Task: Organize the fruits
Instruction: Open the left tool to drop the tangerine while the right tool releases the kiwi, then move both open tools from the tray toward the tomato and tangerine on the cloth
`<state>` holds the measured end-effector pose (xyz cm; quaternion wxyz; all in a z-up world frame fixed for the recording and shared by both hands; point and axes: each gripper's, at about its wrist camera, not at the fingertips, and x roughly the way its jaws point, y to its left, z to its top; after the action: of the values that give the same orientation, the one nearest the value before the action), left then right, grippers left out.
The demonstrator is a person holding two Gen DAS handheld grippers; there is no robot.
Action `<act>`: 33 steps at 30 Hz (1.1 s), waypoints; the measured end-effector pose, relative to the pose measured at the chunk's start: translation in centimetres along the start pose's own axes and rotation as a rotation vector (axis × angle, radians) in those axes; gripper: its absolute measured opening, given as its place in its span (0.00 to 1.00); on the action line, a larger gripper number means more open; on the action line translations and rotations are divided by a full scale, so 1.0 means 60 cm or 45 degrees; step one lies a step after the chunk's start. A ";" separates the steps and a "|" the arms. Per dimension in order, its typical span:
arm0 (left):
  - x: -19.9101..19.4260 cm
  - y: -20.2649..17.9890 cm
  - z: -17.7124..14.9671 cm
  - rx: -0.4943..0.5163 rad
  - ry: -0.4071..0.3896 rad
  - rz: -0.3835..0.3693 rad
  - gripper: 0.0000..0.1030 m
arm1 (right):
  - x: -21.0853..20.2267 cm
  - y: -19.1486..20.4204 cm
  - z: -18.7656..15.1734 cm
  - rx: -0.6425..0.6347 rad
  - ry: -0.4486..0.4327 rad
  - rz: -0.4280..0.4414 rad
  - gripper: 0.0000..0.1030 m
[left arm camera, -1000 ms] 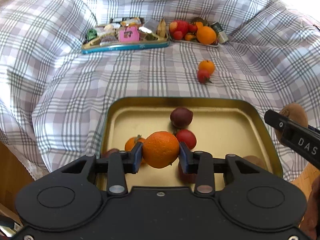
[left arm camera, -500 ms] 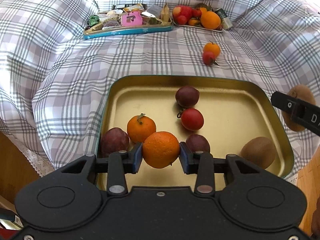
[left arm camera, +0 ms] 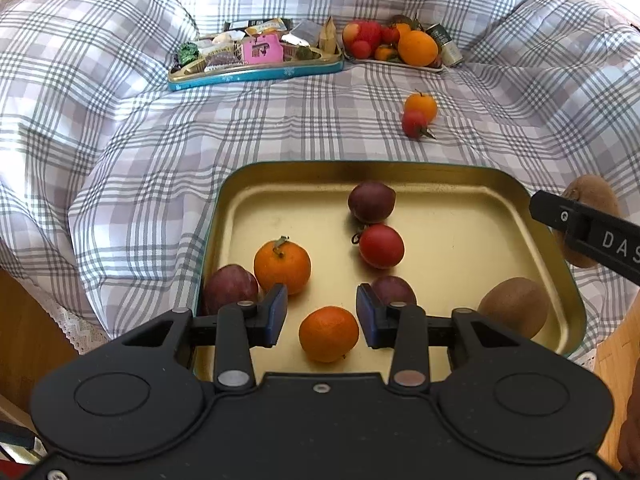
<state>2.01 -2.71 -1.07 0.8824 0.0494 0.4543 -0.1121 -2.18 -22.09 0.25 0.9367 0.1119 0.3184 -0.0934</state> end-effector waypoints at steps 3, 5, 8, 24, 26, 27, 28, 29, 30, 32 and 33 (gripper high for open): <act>0.003 0.000 -0.002 -0.007 0.019 0.009 0.46 | 0.005 -0.001 -0.001 0.000 0.012 -0.006 0.56; 0.004 0.003 -0.002 -0.020 0.025 0.009 0.46 | 0.007 -0.001 -0.001 0.002 0.019 -0.007 0.56; 0.003 0.006 -0.002 -0.034 0.026 0.011 0.46 | 0.007 -0.002 -0.001 0.001 0.016 -0.003 0.56; 0.003 0.005 -0.004 -0.040 0.033 0.023 0.46 | 0.005 0.005 -0.006 -0.041 -0.005 -0.018 0.56; 0.003 0.006 -0.004 -0.041 0.033 0.025 0.46 | 0.004 0.004 -0.005 -0.039 -0.004 -0.015 0.56; 0.002 0.006 -0.005 -0.041 0.032 0.026 0.46 | 0.004 0.005 -0.005 -0.039 -0.003 -0.014 0.56; 0.003 0.006 -0.005 -0.042 0.032 0.026 0.46 | 0.003 0.005 -0.007 -0.040 -0.002 -0.014 0.56; 0.003 0.006 -0.005 -0.042 0.032 0.026 0.46 | 0.003 0.006 -0.007 -0.040 0.000 -0.014 0.56; 0.002 0.006 -0.005 -0.042 0.032 0.026 0.46 | 0.003 0.006 -0.008 -0.042 0.002 -0.012 0.56; 0.003 0.006 -0.005 -0.042 0.033 0.029 0.46 | 0.004 0.007 -0.009 -0.045 0.008 -0.011 0.56; 0.003 0.006 -0.005 -0.043 0.033 0.032 0.46 | 0.005 0.007 -0.009 -0.045 0.011 -0.012 0.56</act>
<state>1.94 -2.33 -1.37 0.8784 0.0418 0.4670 -0.0928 -2.18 -21.56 -0.30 0.9367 0.0943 0.3245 -0.0916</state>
